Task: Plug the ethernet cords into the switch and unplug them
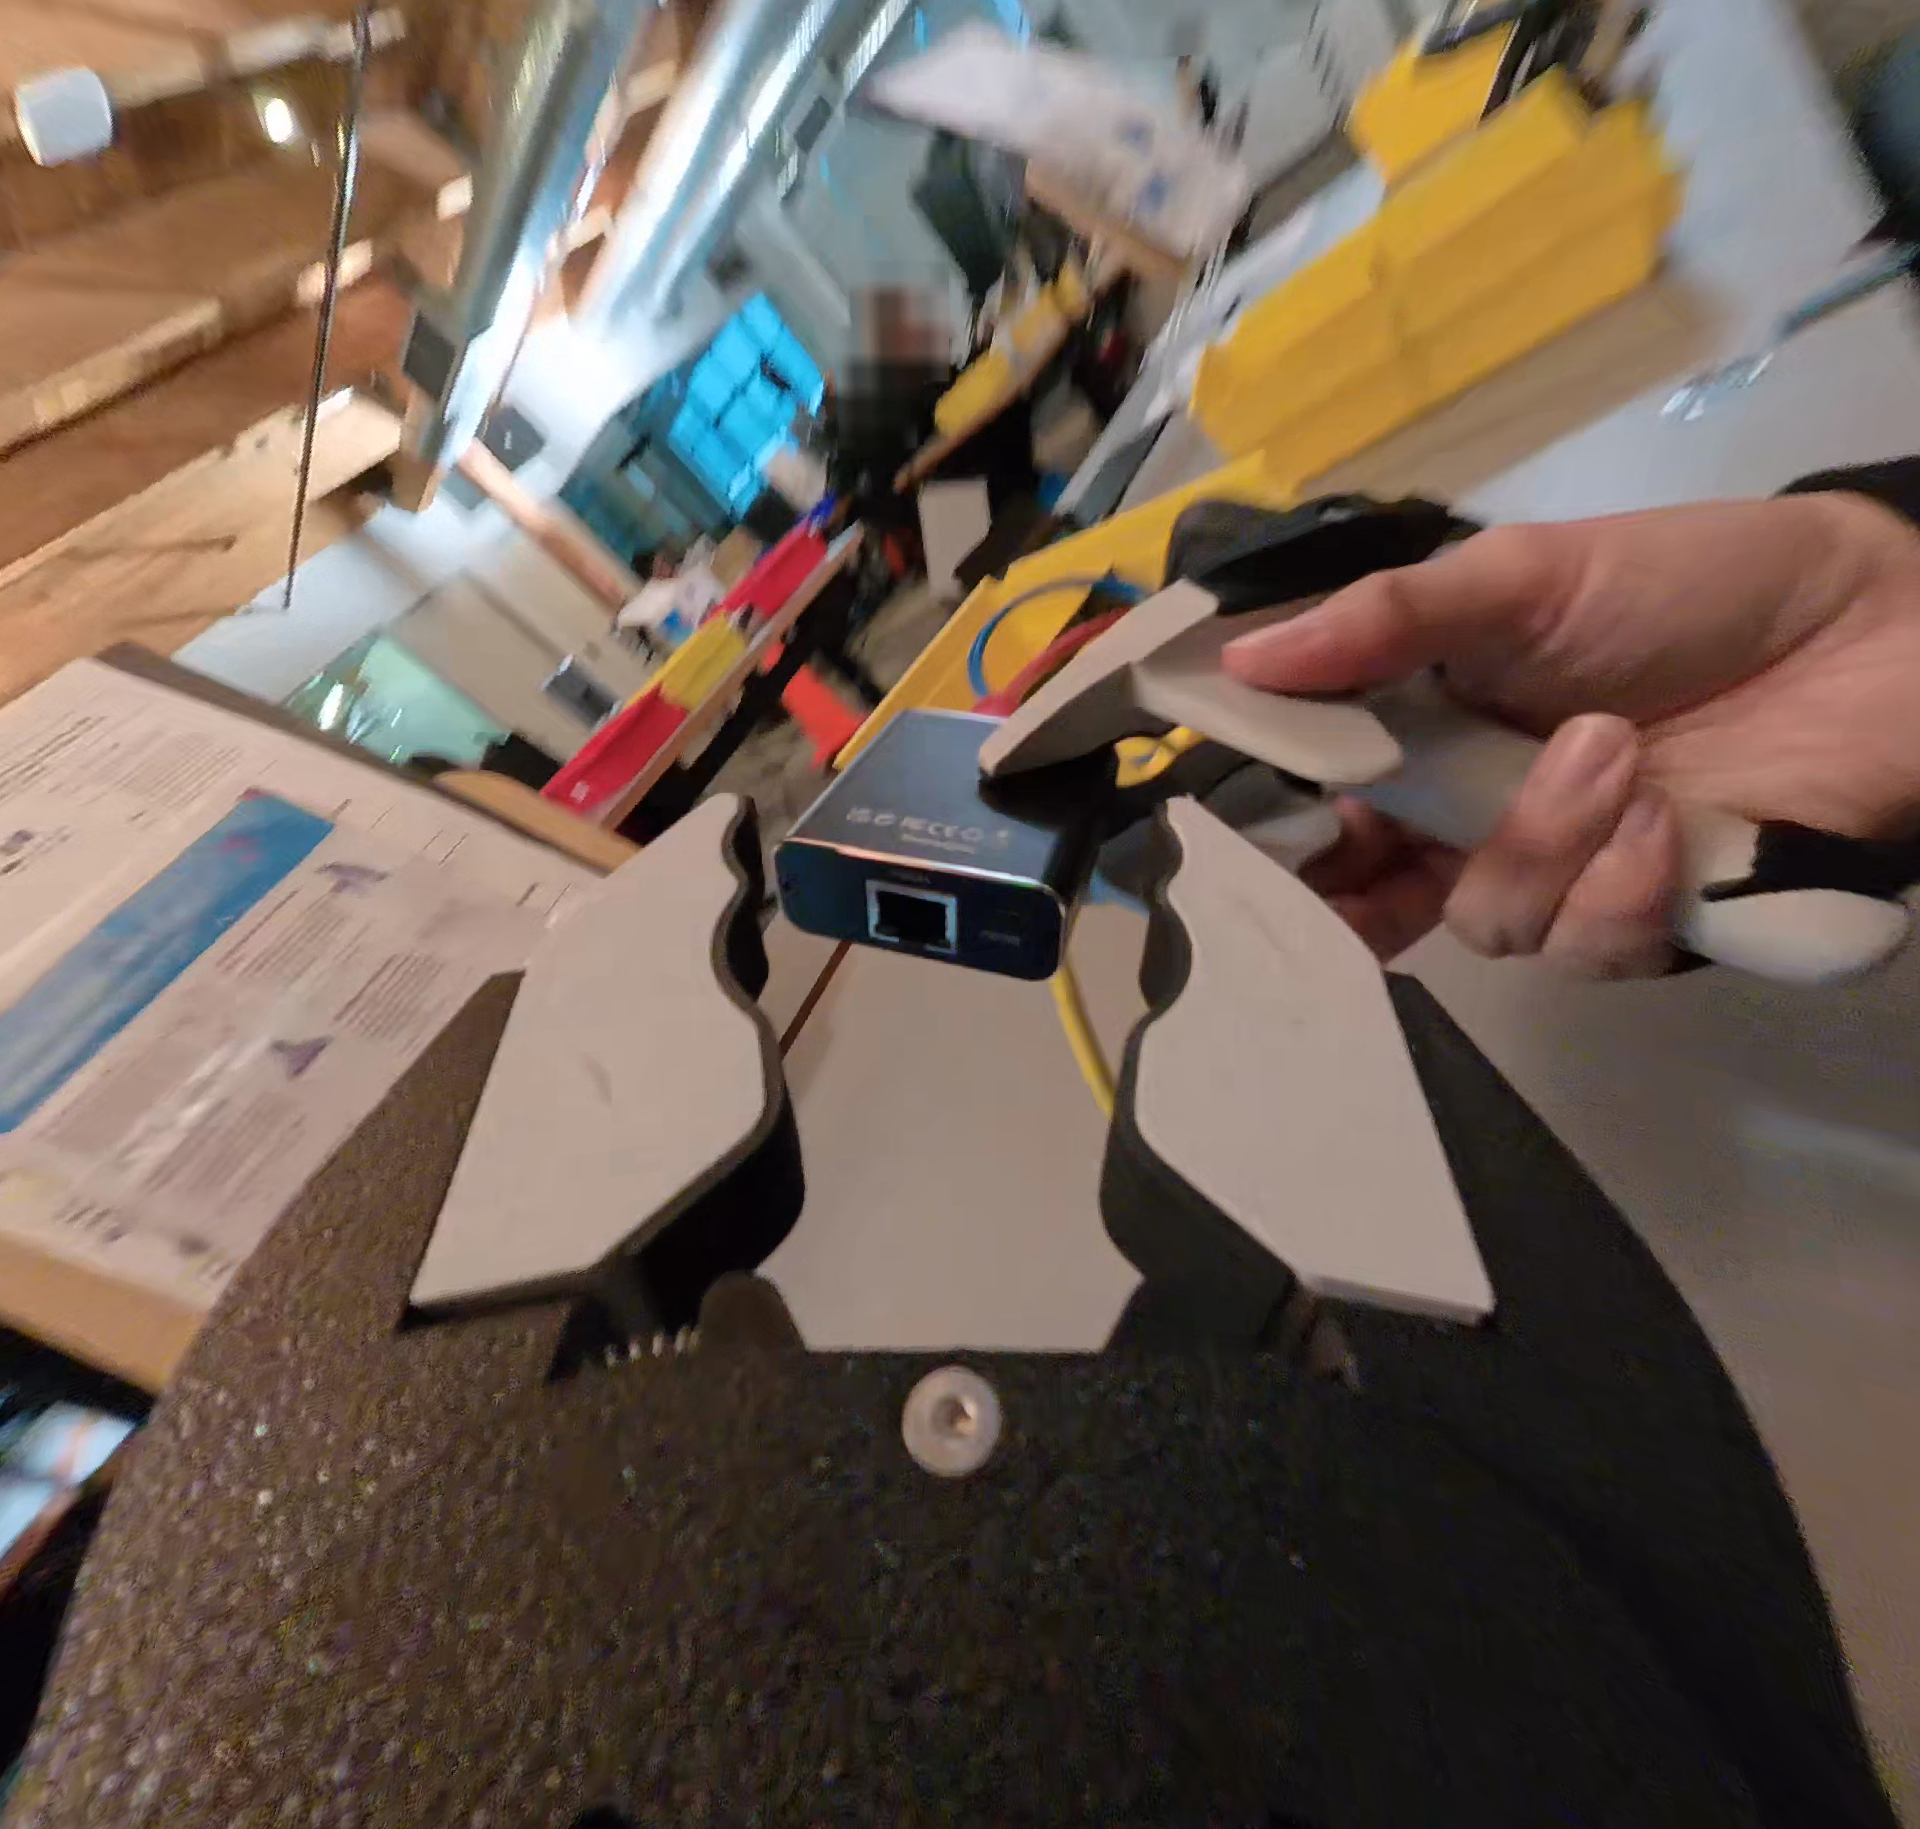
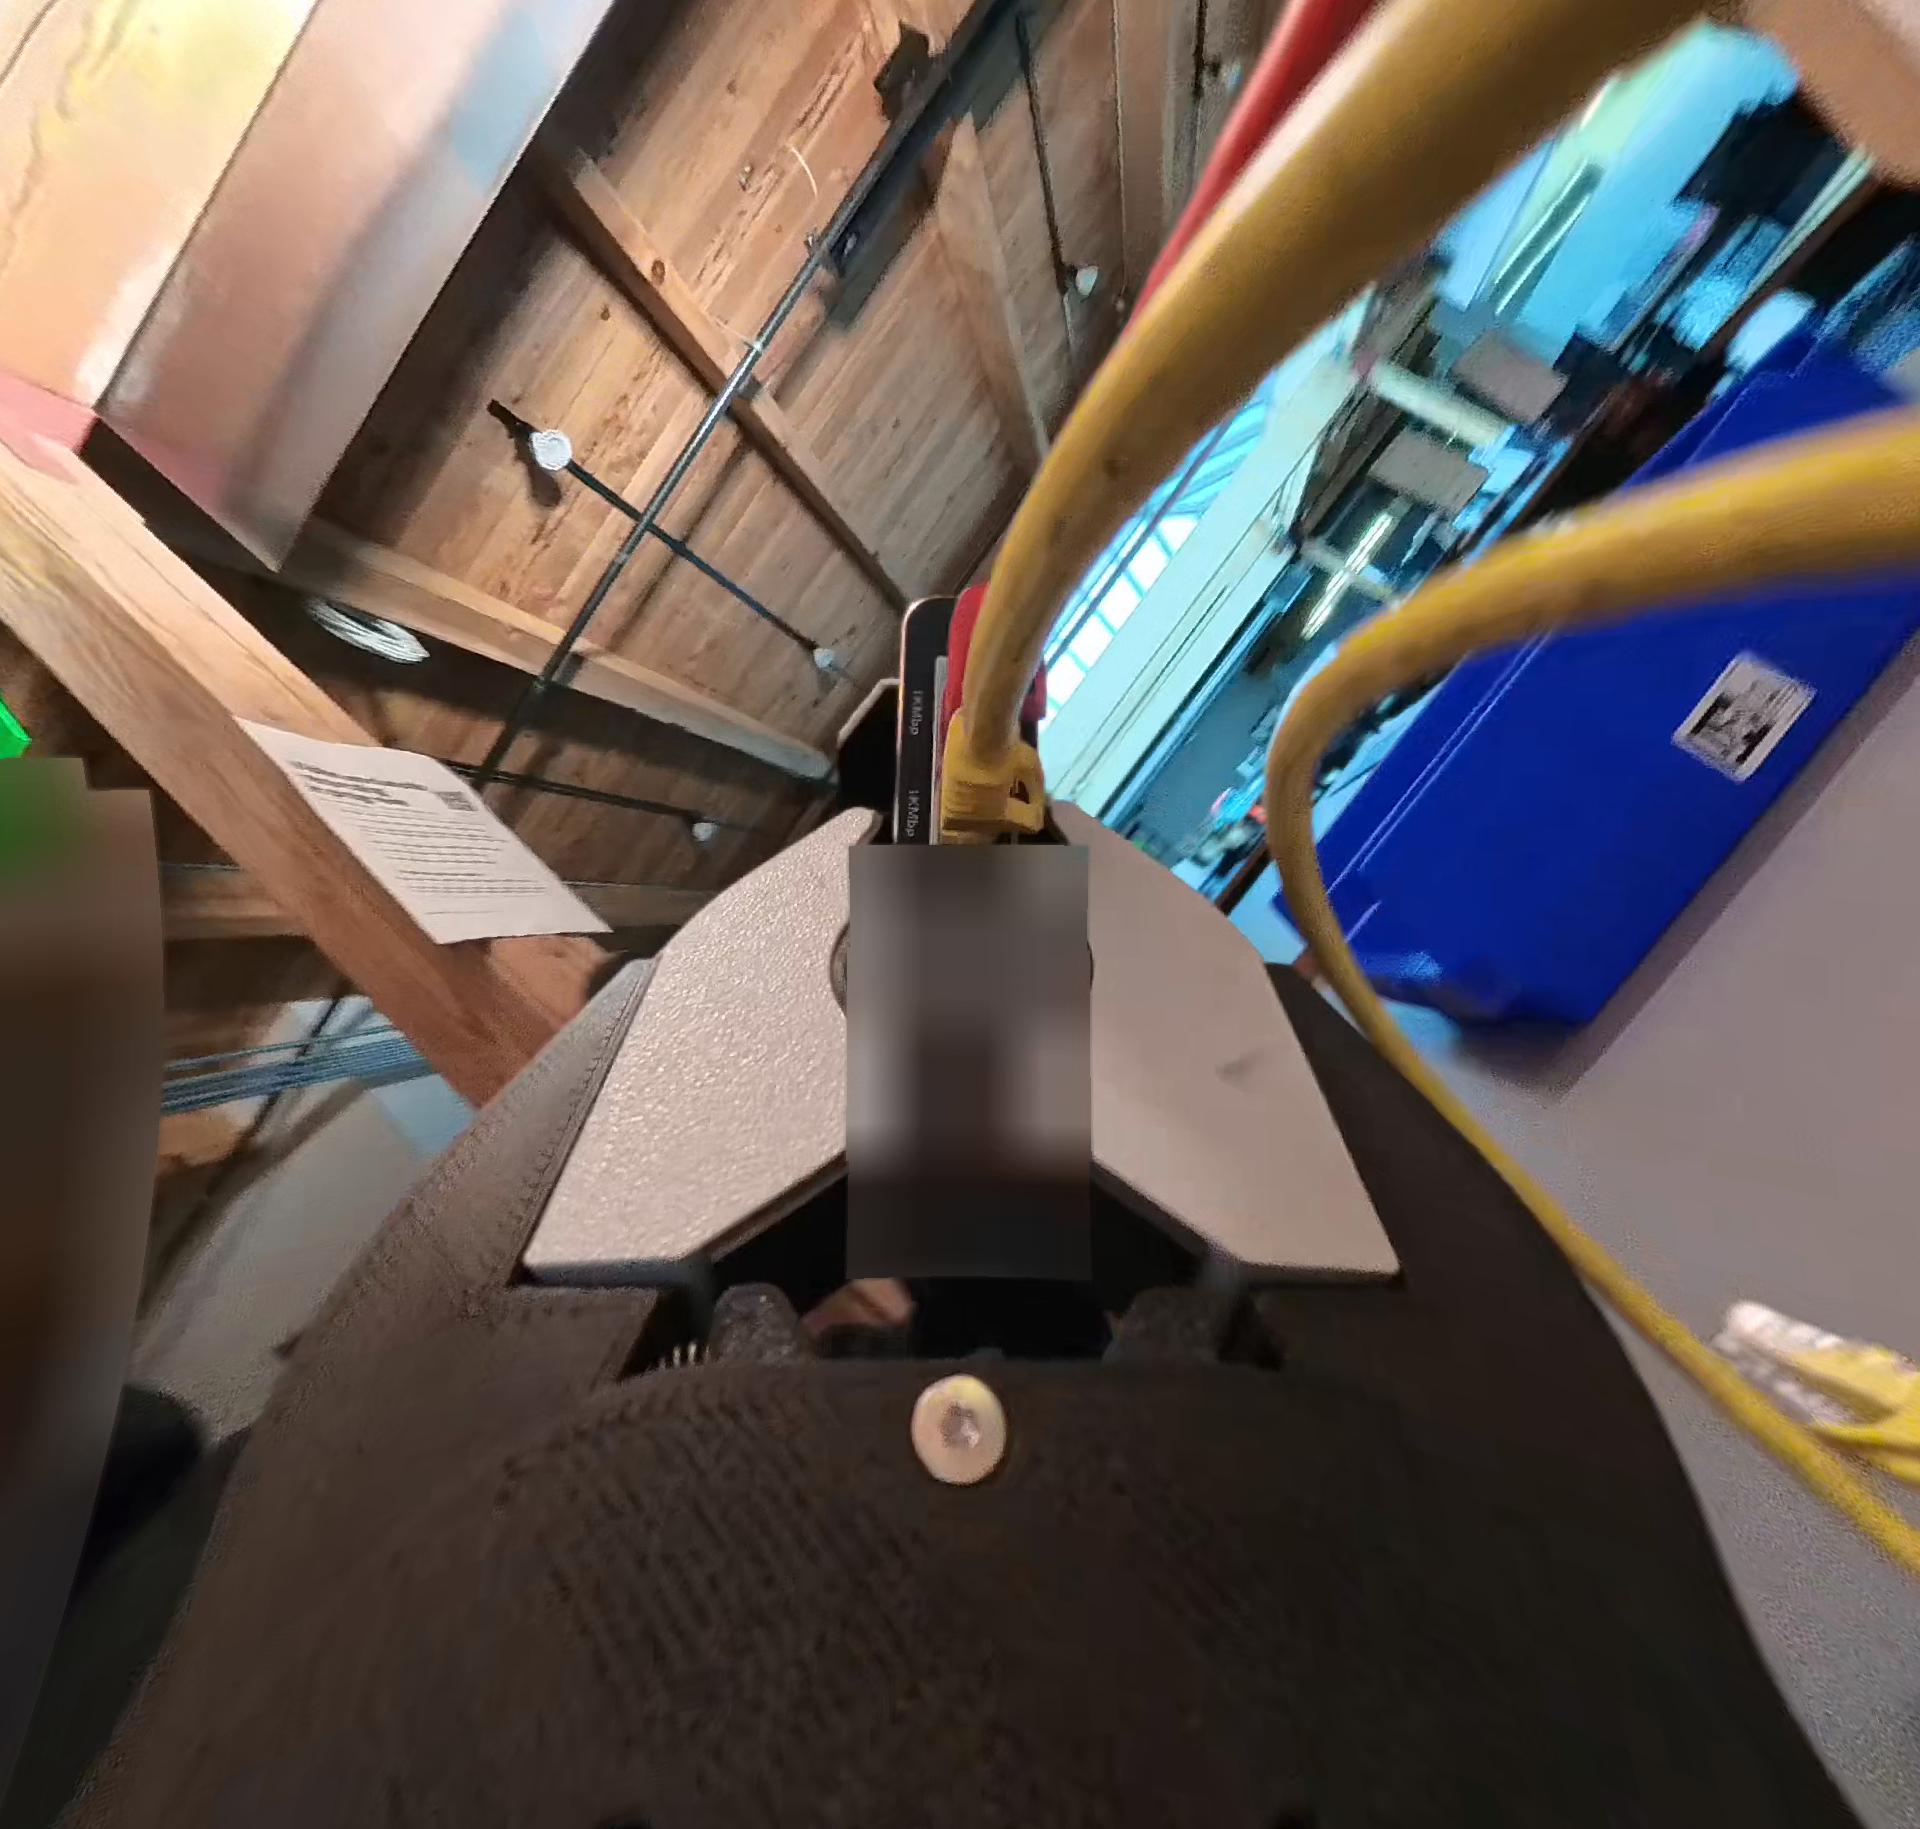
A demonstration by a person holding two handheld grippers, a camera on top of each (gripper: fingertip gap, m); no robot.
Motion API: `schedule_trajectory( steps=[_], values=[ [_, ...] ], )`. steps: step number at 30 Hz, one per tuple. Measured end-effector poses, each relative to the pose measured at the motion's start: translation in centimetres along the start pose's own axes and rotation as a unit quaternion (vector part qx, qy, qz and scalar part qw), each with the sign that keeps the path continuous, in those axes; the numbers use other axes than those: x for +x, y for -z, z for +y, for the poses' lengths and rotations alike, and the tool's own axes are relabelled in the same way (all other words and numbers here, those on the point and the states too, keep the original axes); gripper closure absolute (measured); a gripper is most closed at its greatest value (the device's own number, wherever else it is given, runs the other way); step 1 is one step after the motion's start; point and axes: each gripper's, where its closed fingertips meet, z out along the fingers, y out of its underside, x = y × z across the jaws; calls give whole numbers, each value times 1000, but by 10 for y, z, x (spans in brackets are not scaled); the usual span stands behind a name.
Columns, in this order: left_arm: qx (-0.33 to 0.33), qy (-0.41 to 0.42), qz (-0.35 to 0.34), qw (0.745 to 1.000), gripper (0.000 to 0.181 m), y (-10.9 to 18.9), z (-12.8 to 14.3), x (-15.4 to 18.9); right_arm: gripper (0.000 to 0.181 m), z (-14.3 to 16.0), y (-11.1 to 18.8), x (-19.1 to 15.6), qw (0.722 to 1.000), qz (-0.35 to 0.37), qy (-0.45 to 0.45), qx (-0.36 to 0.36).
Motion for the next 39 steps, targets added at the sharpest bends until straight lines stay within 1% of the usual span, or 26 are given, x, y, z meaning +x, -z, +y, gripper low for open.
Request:
schedule_trajectory(
  steps=[1,3,5,7,11,16,18,20,23,25,26,27,29,34,37,39],
  values=[
    [26,9,5,1000,112,1,1,1,156,4,-1,0,1000,-3,-21,-9],
    [56,22,10,998,111,4,8,2,156,15,-4,2,998,-5,-52,-31],
    [71,37,18,997,115,7,13,4,156,22,-6,5,996,0,-74,-43],
    [74,47,29,996,116,9,19,8,156,30,-6,8,995,6,-72,-67],
    [41,51,17,998,117,11,33,11,157,34,-6,17,995,41,-56,-74],
    [24,48,5,999,115,13,46,12,156,42,-7,27,994,61,-53,-75],
    [20,50,-5,999,111,13,51,11,156,48,-9,31,993,72,-51,-75],
    [19,54,3,998,111,14,54,12,156,51,-9,34,993,79,-46,-73],
    [18,29,22,999,110,17,55,16,156,58,-8,35,990,82,-27,-108],
    [7,27,42,999,100,16,58,22,156,64,-9,36,987,86,-13,-133],
    [4,21,43,999,99,16,59,23,155,67,-10,37,986,87,-10,-140],
    [1,20,42,999,104,16,60,24,156,67,-12,37,987,89,-10,-133],
    [-4,35,37,999,105,15,62,22,156,65,-13,39,989,89,-14,-113],
    [27,36,-9,999,106,15,55,16,156,60,-14,37,993,78,-38,-81],
    [4,53,-22,998,106,11,60,15,156,55,-13,39,994,85,-36,-59],
    [5,64,-28,998,106,9,61,15,156,52,-12,40,995,85,-29,-52]
  ],
)
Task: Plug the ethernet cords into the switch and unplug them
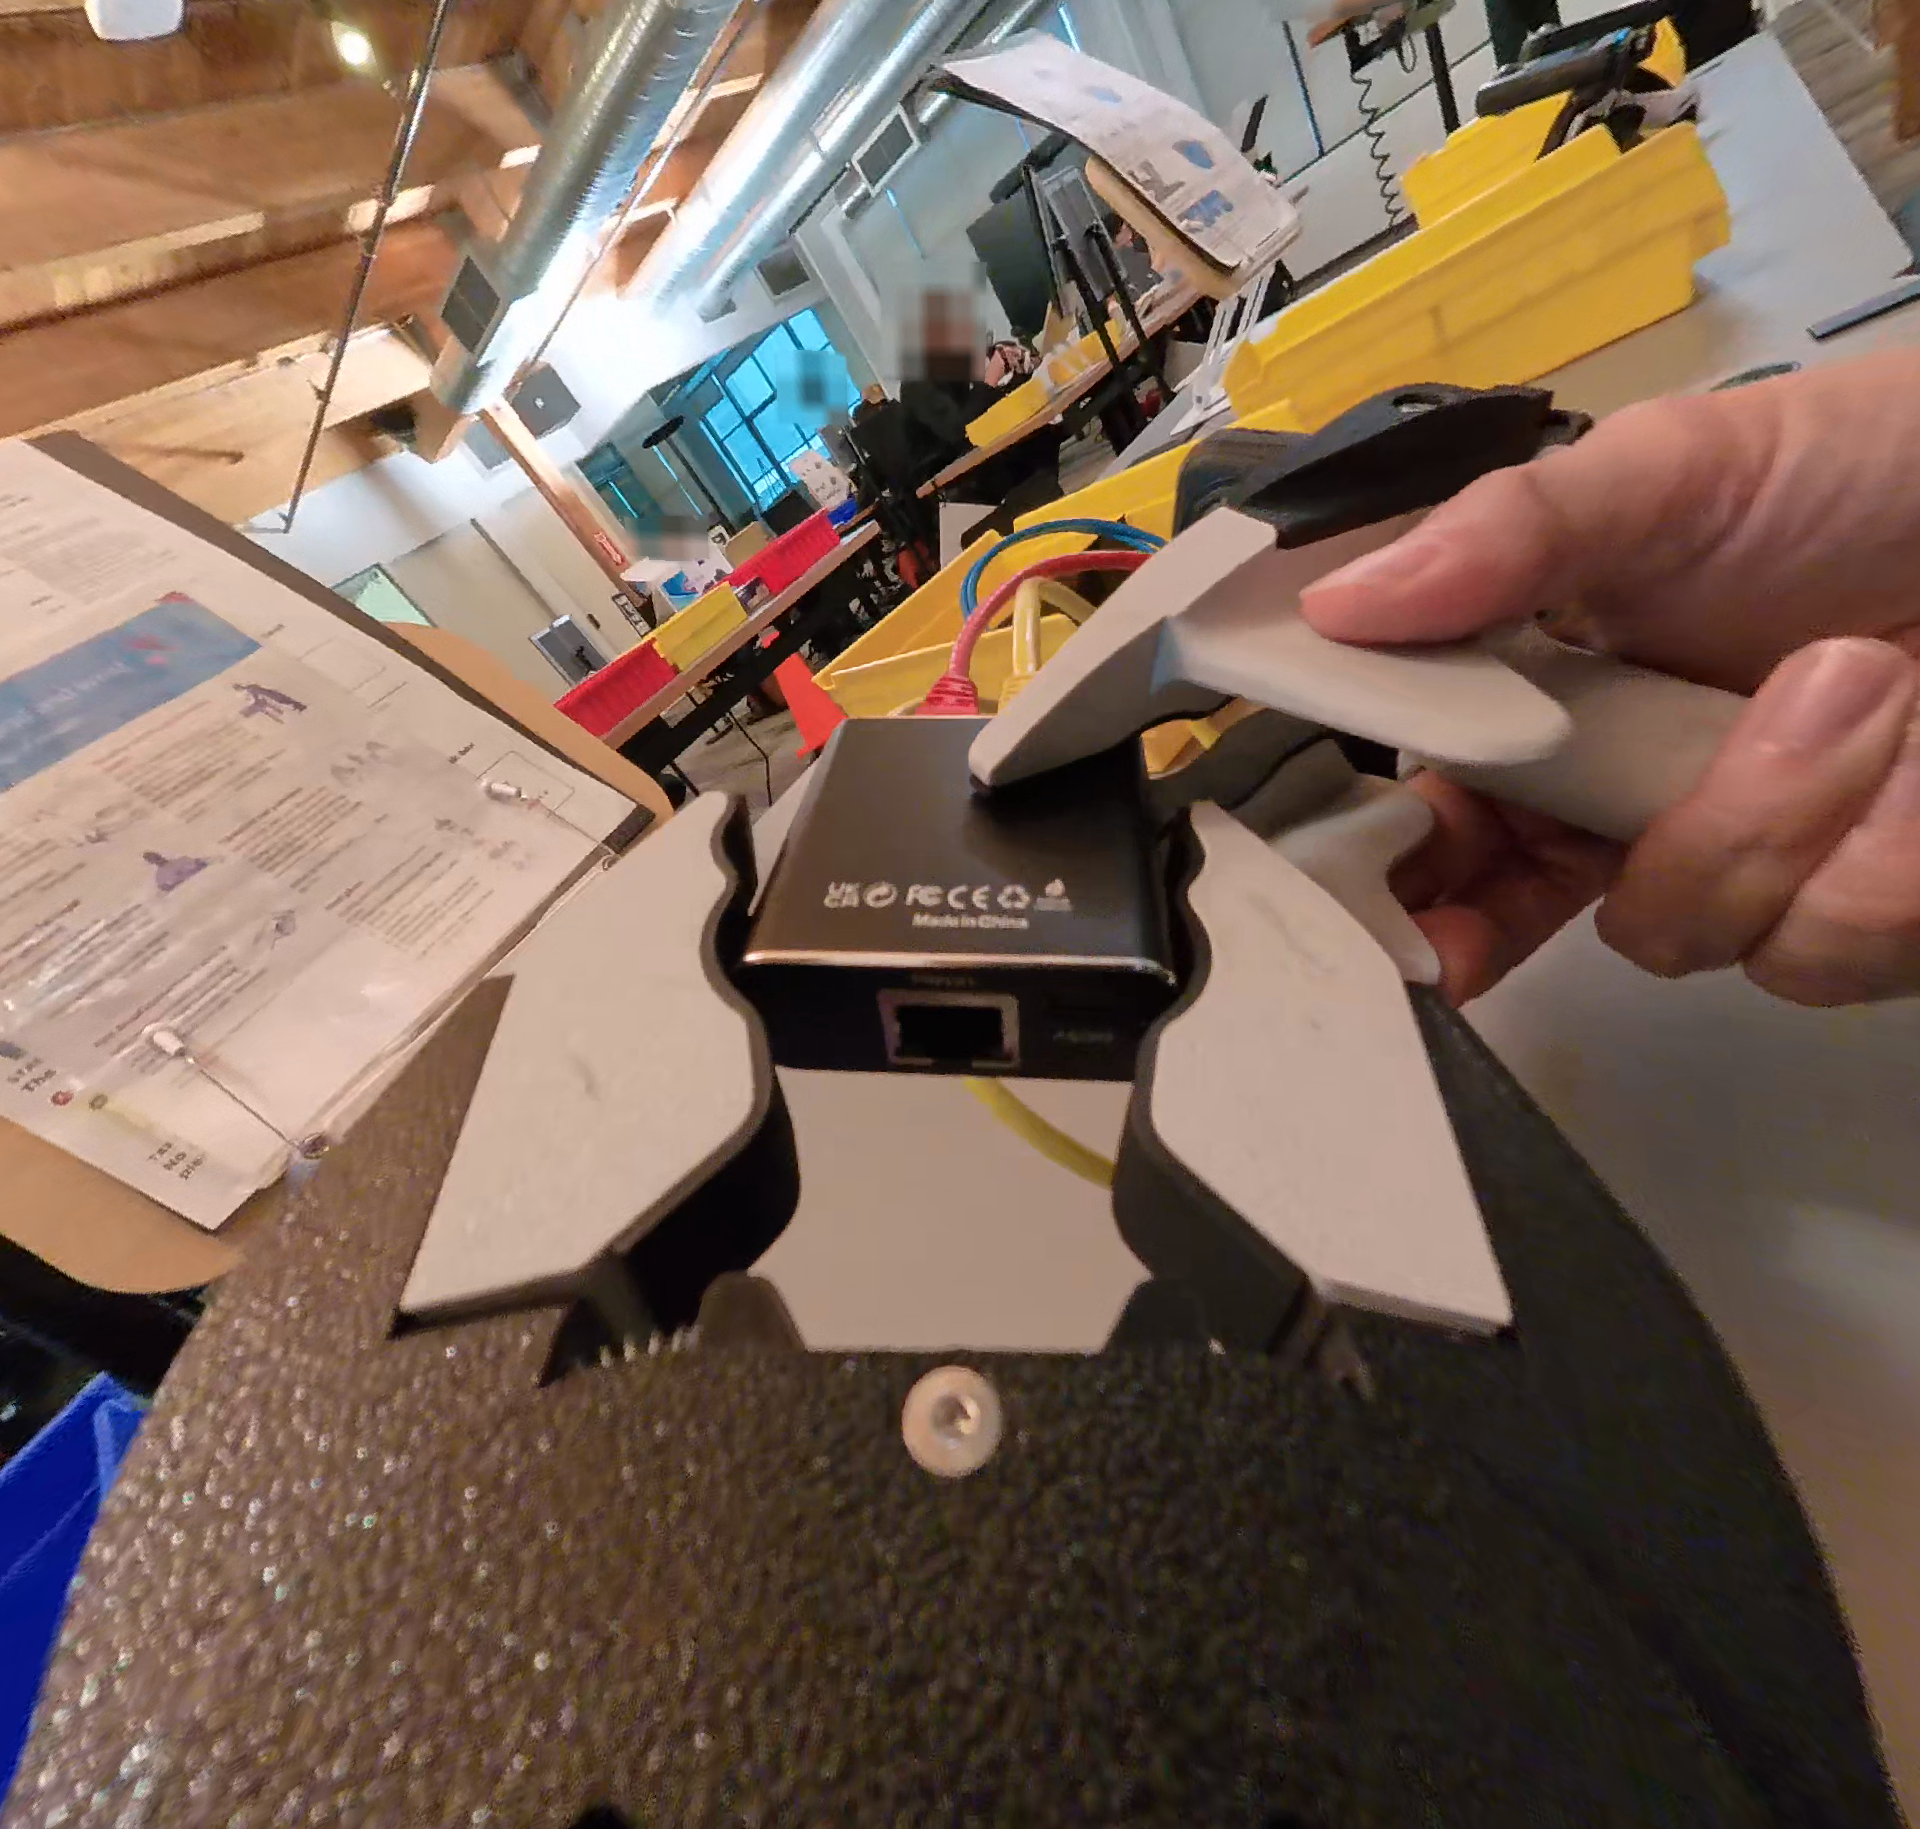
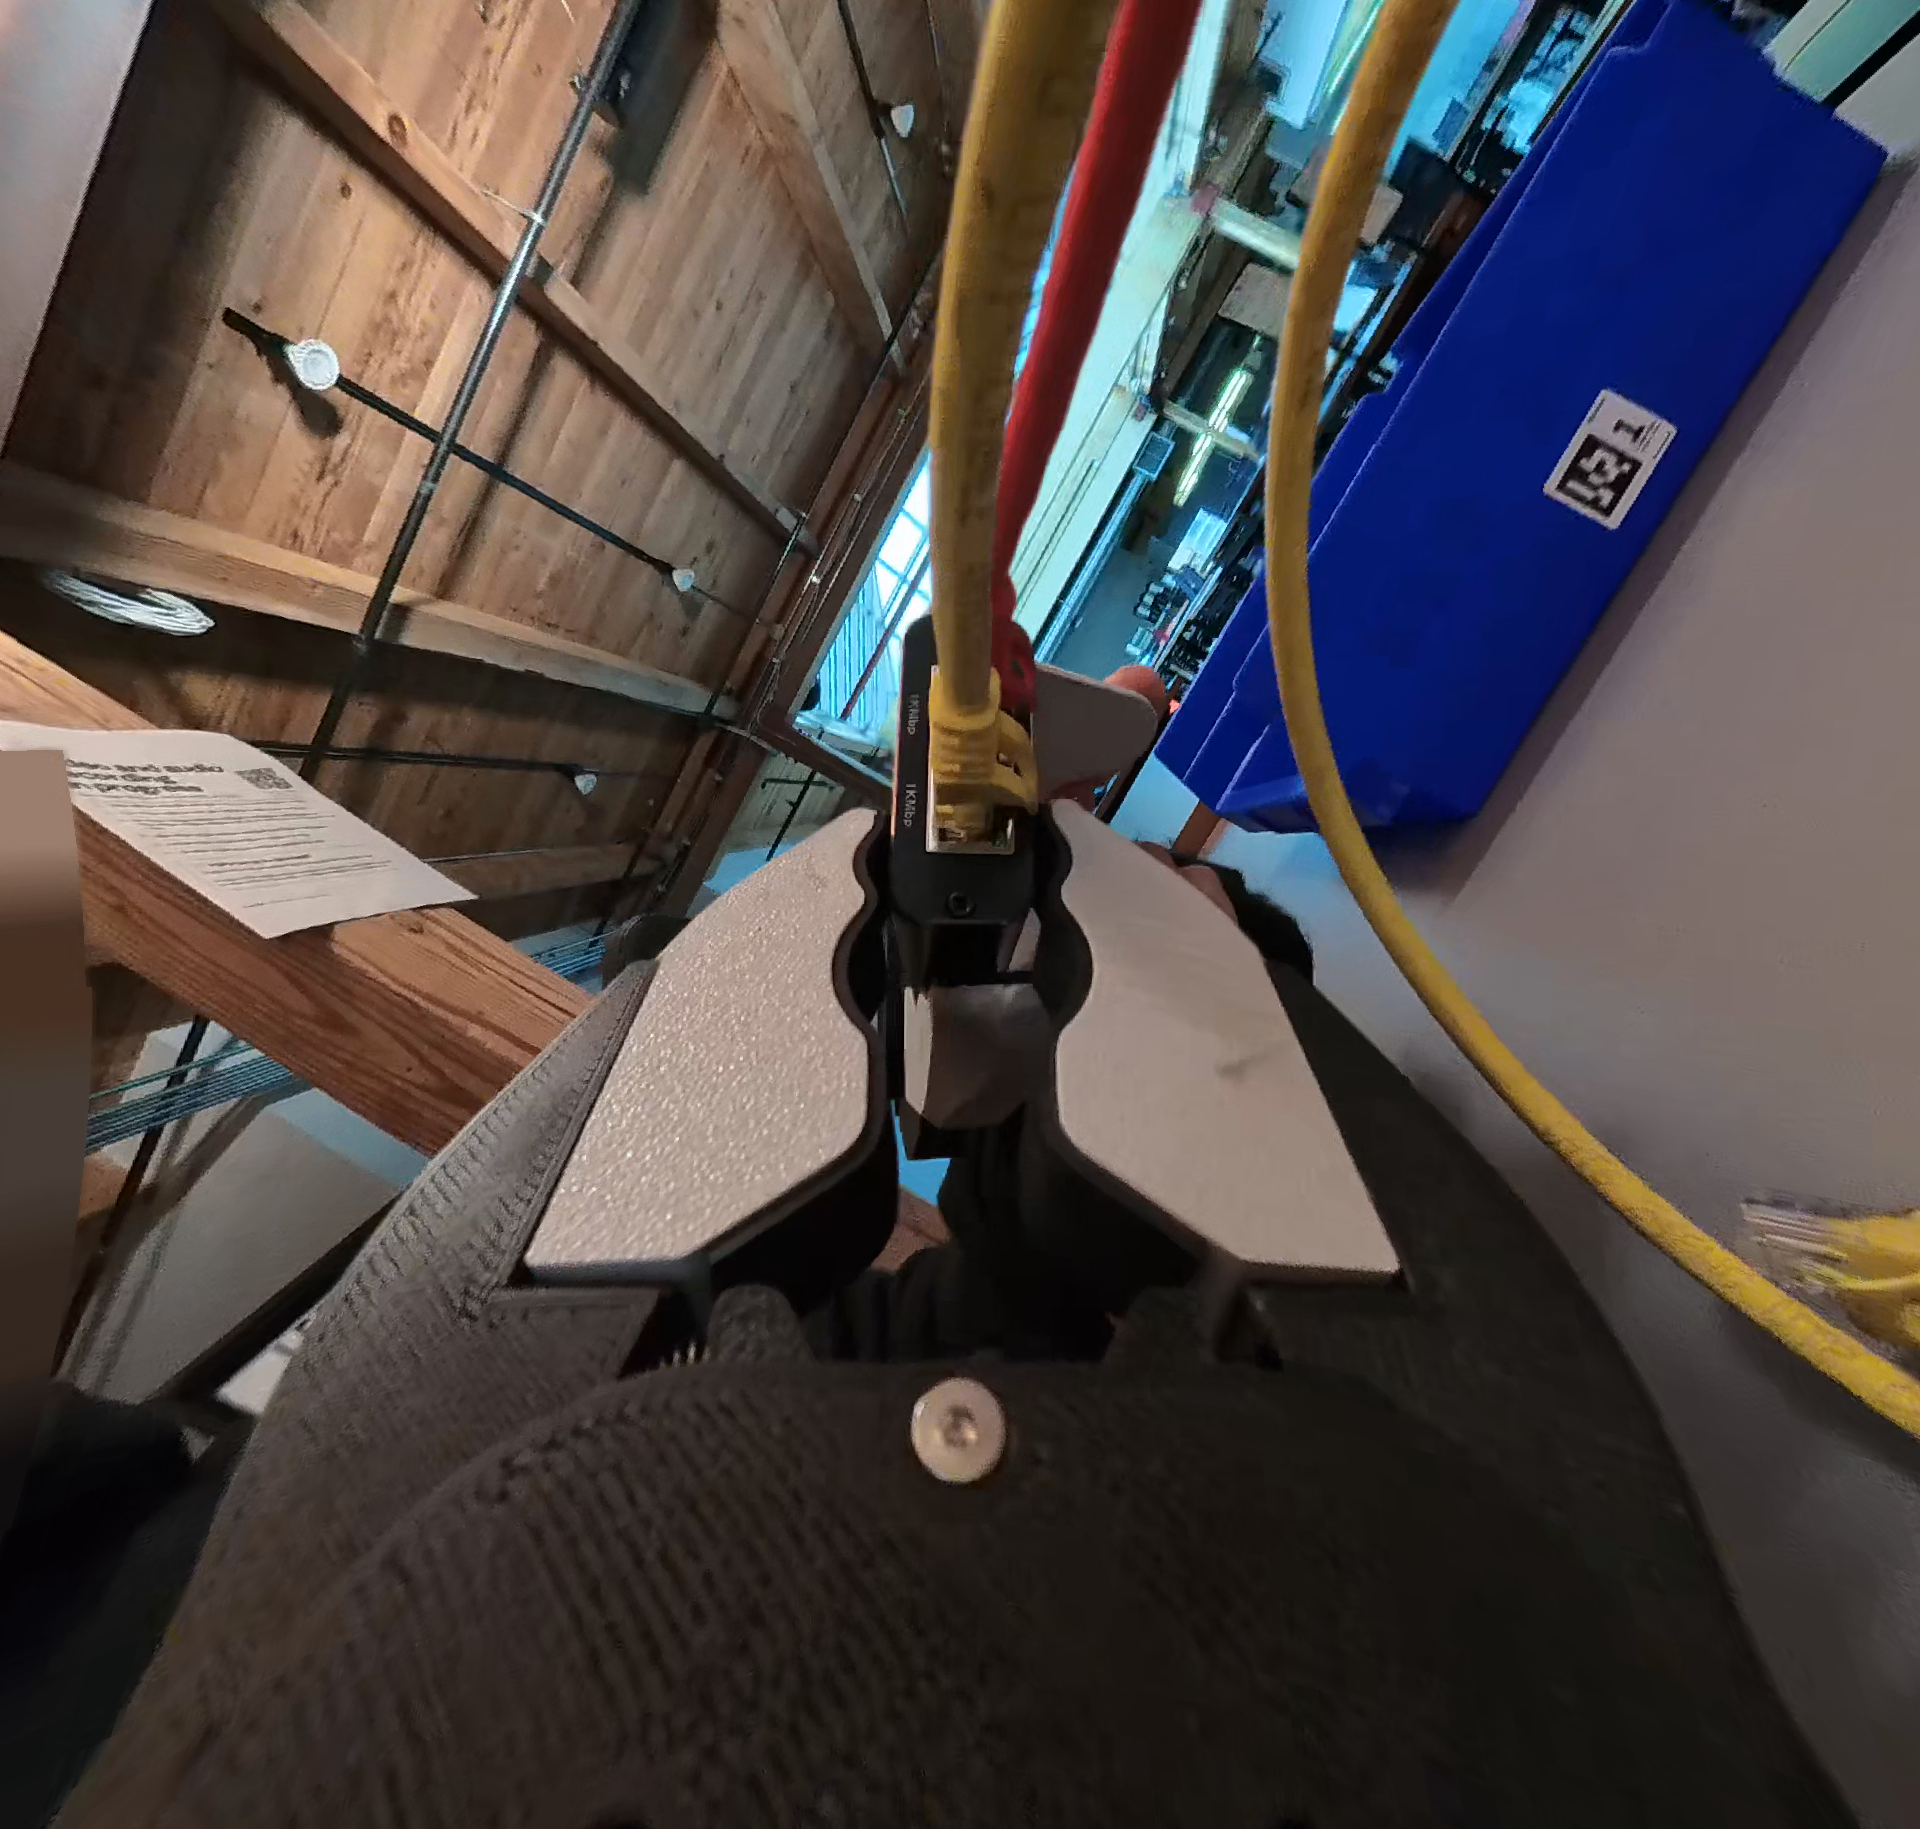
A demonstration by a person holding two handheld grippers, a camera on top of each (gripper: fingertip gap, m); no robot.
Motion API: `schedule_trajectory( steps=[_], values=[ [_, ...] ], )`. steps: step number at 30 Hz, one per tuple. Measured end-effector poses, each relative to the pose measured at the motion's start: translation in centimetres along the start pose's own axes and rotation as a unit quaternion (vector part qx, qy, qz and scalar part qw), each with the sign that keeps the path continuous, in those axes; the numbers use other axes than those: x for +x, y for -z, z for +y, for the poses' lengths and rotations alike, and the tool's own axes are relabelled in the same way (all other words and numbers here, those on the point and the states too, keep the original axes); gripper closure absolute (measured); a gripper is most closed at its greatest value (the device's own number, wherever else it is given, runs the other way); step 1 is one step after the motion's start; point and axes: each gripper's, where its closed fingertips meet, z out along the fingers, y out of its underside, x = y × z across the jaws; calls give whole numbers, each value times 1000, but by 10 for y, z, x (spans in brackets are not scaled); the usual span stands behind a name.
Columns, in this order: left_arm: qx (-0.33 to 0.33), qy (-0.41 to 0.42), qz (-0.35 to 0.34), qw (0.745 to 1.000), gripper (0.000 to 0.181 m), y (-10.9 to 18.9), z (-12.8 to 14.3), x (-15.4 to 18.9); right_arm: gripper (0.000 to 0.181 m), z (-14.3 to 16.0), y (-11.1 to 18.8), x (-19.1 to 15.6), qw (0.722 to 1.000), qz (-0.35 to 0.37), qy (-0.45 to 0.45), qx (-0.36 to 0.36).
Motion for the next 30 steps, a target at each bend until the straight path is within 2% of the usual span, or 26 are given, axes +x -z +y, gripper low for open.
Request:
schedule_trajectory(
  steps=[4,12,17,20,23,25,27,30],
  values=[
    [14,28,-5,999,106,-3,4,1,156,-4,2,4,999,23,22,13],
    [-3,66,3,998,106,-3,7,2,156,-6,2,5,999,24,22,39],
    [18,82,10,996,106,2,0,-3,154,-4,2,-2,1000,-17,7,25],
    [23,72,-3,997,106,10,-3,-16,137,-14,7,4,999,9,17,45],
    [21,67,-15,997,106,14,-3,-24,145,-25,13,0,996,0,18,89],
    [17,62,-17,998,106,15,-1,-24,153,-22,11,1,997,4,21,79],
    [17,58,-15,998,106,13,-2,-21,152,-17,8,1,997,6,33,66],
    [11,44,-16,999,106,11,-2,-16,159,-22,9,1,995,6,15,100]
  ],
)
